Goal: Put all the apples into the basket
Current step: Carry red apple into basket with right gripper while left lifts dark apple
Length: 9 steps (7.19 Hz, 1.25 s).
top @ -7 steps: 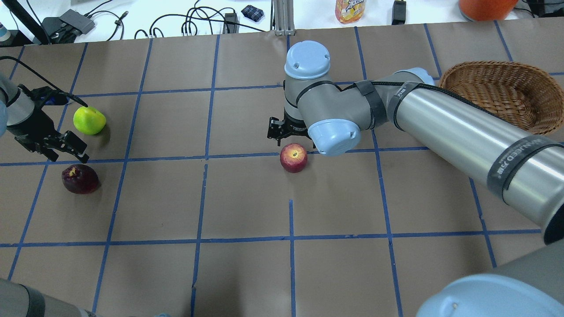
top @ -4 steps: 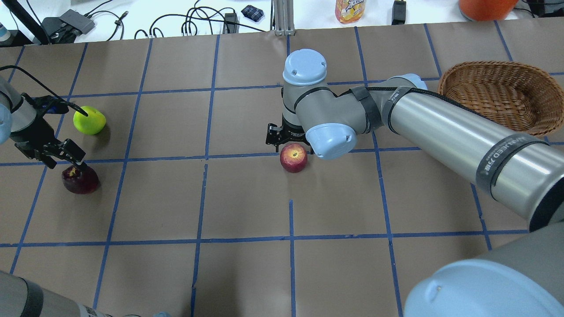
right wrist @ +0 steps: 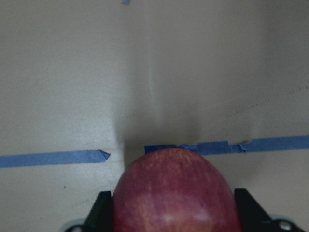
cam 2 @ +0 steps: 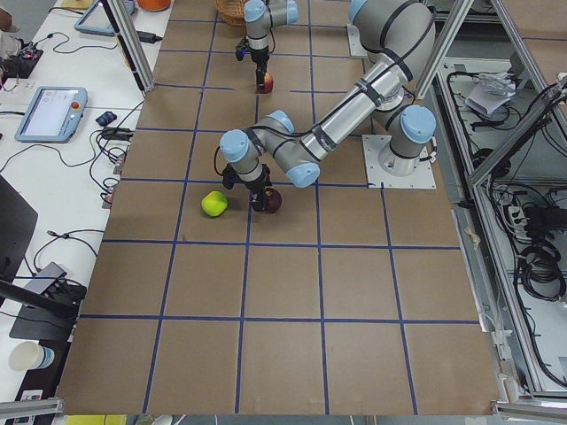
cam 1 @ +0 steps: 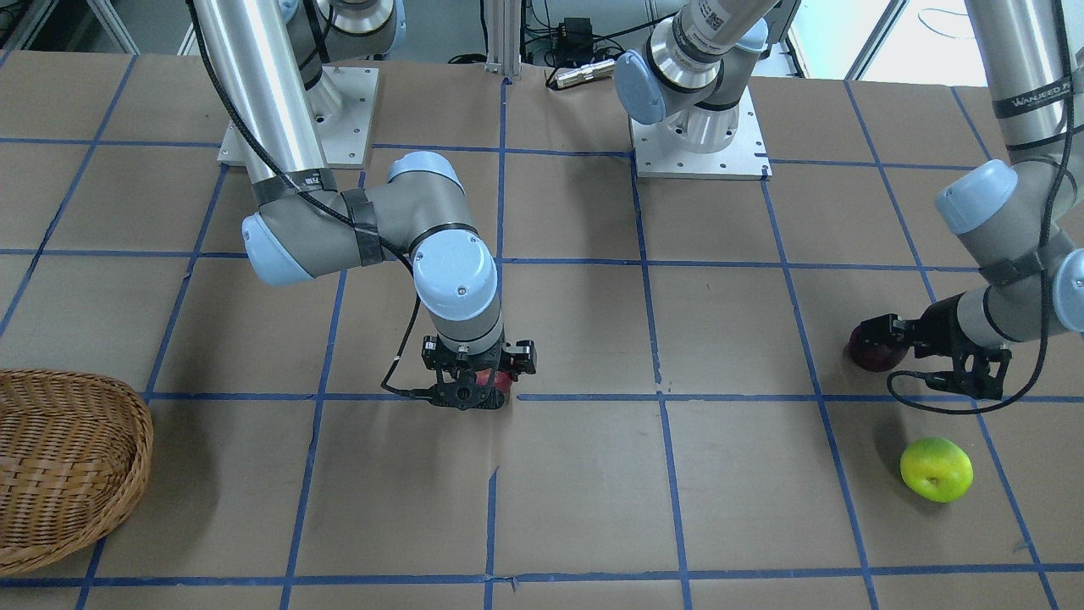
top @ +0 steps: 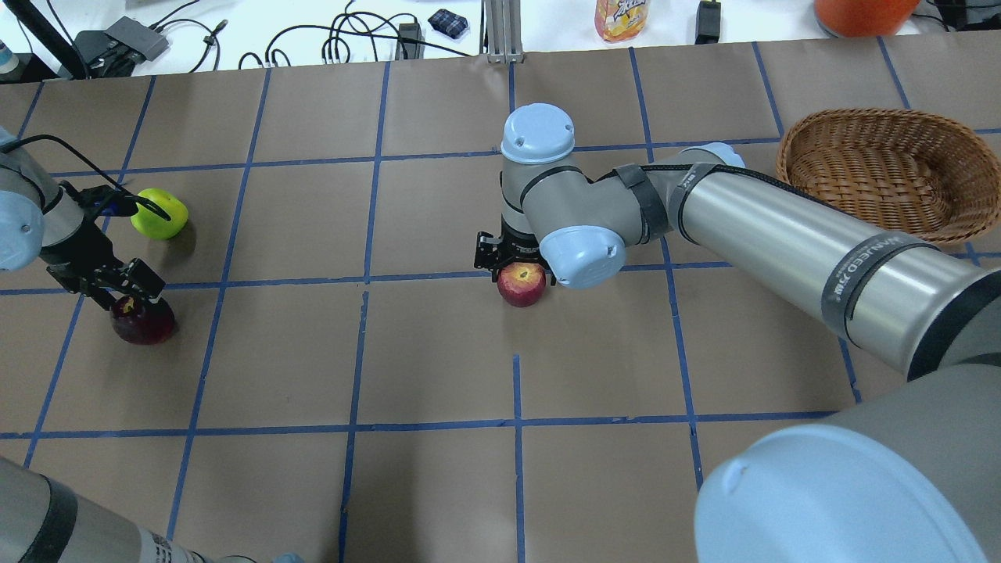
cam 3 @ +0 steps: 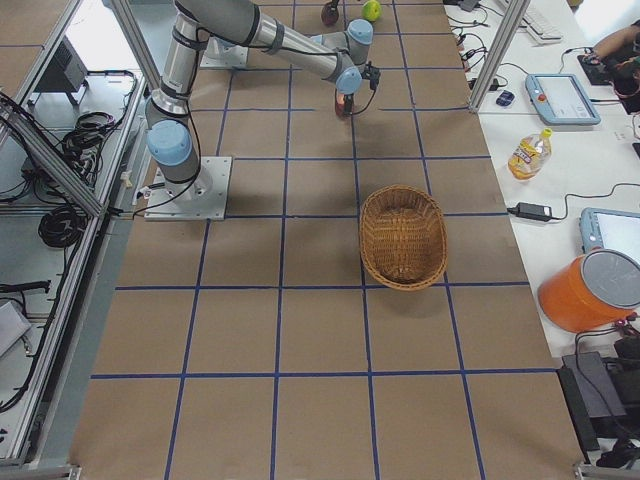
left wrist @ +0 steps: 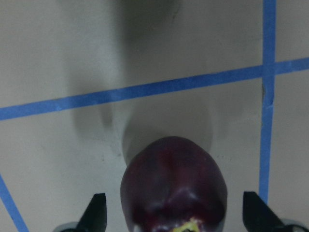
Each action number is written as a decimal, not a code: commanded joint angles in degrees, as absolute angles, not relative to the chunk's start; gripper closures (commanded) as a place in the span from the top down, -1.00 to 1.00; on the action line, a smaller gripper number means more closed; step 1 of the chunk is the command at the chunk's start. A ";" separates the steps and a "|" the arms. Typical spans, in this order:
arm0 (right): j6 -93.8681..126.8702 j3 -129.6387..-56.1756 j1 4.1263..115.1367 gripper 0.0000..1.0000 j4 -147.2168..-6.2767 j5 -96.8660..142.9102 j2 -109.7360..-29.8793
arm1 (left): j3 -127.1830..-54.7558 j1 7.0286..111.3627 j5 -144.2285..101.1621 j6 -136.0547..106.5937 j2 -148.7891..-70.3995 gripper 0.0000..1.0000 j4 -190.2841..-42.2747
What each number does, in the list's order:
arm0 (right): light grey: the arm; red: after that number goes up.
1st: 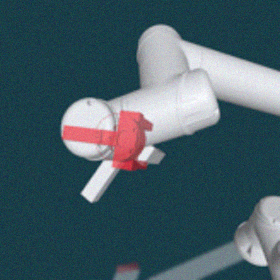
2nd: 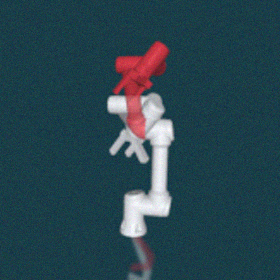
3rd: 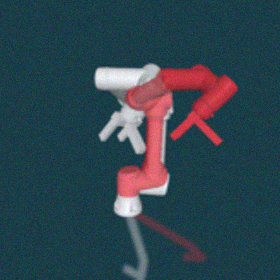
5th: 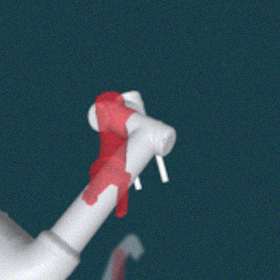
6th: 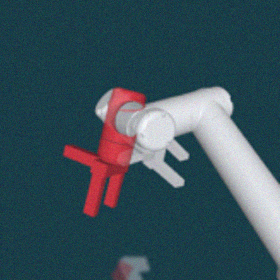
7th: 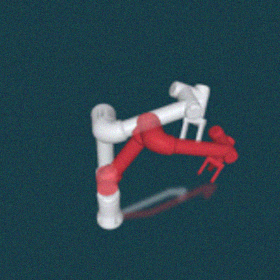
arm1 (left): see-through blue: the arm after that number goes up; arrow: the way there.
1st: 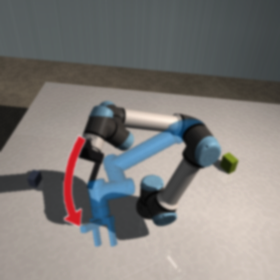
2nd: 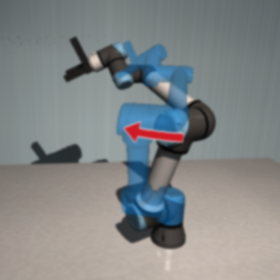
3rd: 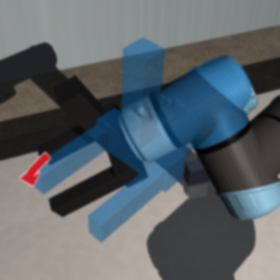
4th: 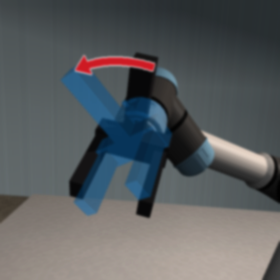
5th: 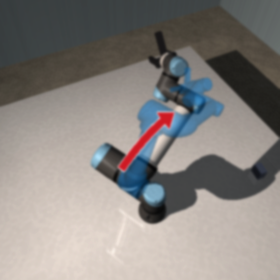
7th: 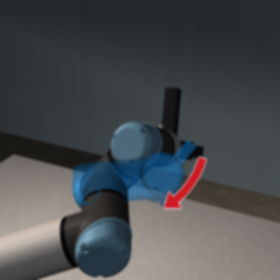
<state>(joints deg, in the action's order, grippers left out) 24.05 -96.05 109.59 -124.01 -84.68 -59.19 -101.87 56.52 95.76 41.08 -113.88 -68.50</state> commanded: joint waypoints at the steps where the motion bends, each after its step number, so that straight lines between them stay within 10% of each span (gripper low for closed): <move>1: 24.34 -95.28 109.34 -1.00 -123.84 -84.90 -59.58 | -102.48 55.73 95.54 40.78 -114.43 0.98 -68.47; 3: 24.26 -92.83 106.72 -1.00 -118.87 -85.60 -64.83 | -103.44 54.40 95.45 42.09 -114.26 0.17 -68.38; 4: 22.78 -90.38 102.00 -1.00 -112.30 -85.78 -68.26 | -103.36 54.84 95.54 42.10 -113.21 -0.55 -69.07; 5: 16.85 -87.74 95.51 -1.00 -106.41 -85.96 -70.55 | -102.40 55.45 95.36 42.10 -112.77 -0.77 -69.26; 9: -8.90 -83.85 76.24 -1.00 -103.00 -90.17 -71.11 | -98.00 75.43 87.47 28.04 -107.50 -0.77 -73.92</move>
